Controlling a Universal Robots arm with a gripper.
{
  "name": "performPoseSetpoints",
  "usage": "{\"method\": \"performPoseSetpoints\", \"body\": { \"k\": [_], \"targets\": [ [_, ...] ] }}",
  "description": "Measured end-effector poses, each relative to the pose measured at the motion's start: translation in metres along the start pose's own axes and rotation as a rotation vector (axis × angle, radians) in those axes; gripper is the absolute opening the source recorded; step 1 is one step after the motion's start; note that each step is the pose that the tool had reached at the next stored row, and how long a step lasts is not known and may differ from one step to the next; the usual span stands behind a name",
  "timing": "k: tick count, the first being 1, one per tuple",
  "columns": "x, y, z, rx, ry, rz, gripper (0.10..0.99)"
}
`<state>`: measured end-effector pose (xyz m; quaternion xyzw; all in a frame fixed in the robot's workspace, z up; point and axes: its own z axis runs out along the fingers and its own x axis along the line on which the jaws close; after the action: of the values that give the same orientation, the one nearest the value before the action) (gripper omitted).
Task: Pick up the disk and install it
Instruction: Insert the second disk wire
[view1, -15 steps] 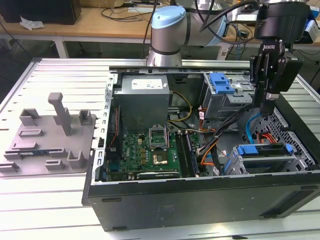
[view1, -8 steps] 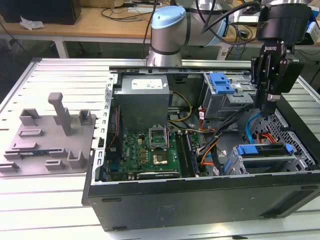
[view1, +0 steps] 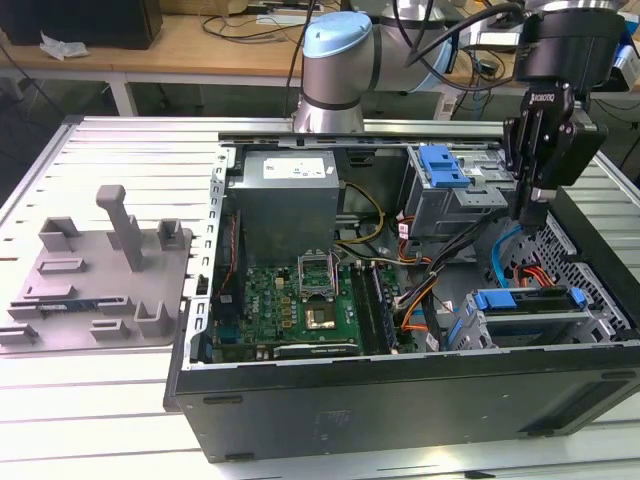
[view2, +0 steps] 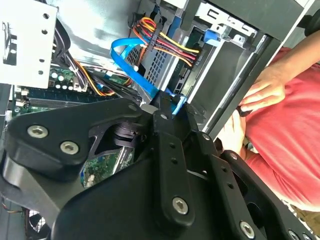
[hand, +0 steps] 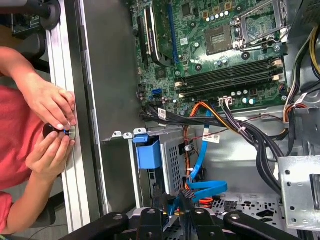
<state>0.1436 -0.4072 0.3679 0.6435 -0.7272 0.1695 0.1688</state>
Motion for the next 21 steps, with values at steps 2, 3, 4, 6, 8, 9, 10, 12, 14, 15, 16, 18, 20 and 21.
{"method": "performPoseSetpoints", "body": {
  "k": [2, 3, 4, 6, 8, 9, 10, 12, 14, 15, 16, 18, 20, 21],
  "targets": [
    [0.0003, -0.0003, 0.0006, 0.000, -0.0001, 0.000, 0.271],
    [0.0005, -0.0004, 0.0011, 0.000, -0.0001, 0.000, 0.271],
    [0.0006, -0.0004, 0.0020, 0.000, 0.0000, 0.000, 0.271],
    [0.0007, -0.0005, 0.0030, 0.000, -0.0001, 0.000, 0.188],
    [0.0009, -0.0005, 0.0038, 0.000, -0.0002, 0.000, 0.161],
    [0.0017, -0.0006, 0.0042, 0.000, -0.0001, 0.000, 0.161],
    [0.0052, -0.0010, 0.0060, 0.000, -0.0022, 0.000, 0.161],
    [0.0095, -0.0016, 0.0084, -0.001, -0.0106, 0.000, 0.161],
    [0.0143, -0.0021, 0.0109, -0.002, -0.0246, 0.000, 0.161],
    [0.0160, -0.0024, 0.0117, -0.002, -0.0302, 0.000, 0.161],
    [0.0189, -0.0028, 0.0132, -0.002, -0.0376, 0.000, 0.161],
    [0.0236, -0.0034, 0.0156, -0.004, -0.0485, 0.000, 0.161],
    [0.0285, -0.0039, 0.0180, -0.005, -0.0601, -0.001, 0.161],
    [0.0307, -0.0042, 0.0192, -0.006, -0.0661, -0.001, 0.161]
  ]
}}
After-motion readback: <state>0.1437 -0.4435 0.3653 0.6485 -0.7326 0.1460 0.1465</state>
